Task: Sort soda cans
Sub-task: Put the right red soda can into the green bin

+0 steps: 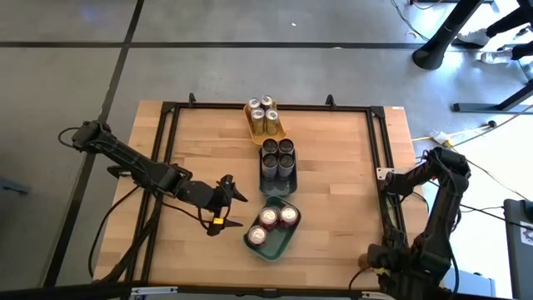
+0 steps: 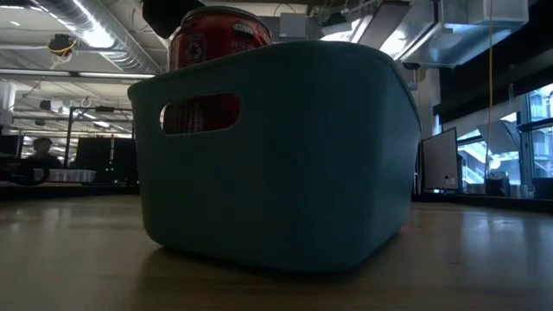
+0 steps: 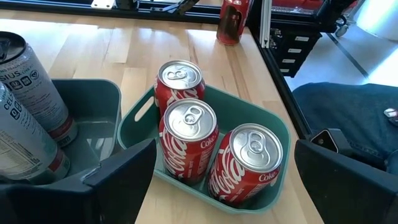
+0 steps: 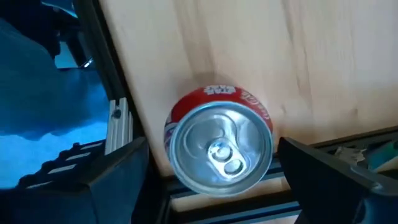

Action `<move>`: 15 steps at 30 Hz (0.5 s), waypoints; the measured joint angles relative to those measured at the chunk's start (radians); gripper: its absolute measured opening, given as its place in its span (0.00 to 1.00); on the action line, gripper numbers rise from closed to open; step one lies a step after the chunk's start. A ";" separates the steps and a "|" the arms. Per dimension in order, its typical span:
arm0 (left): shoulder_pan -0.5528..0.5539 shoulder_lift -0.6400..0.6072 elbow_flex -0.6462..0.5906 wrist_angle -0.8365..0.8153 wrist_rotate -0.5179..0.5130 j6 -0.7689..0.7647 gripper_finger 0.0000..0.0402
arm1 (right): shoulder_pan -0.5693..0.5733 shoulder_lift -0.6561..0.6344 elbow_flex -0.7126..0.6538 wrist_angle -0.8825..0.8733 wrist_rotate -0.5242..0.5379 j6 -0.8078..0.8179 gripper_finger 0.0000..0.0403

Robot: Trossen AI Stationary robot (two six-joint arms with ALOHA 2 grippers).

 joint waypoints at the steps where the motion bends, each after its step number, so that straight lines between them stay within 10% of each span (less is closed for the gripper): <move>1: 0.000 0.000 0.000 0.000 0.000 0.000 0.92 | 0.000 0.000 -0.005 0.002 0.000 0.002 0.88; 15: 0.003 0.000 0.000 0.002 0.000 0.000 0.92 | -0.003 -0.001 -0.101 0.184 -0.095 0.052 0.88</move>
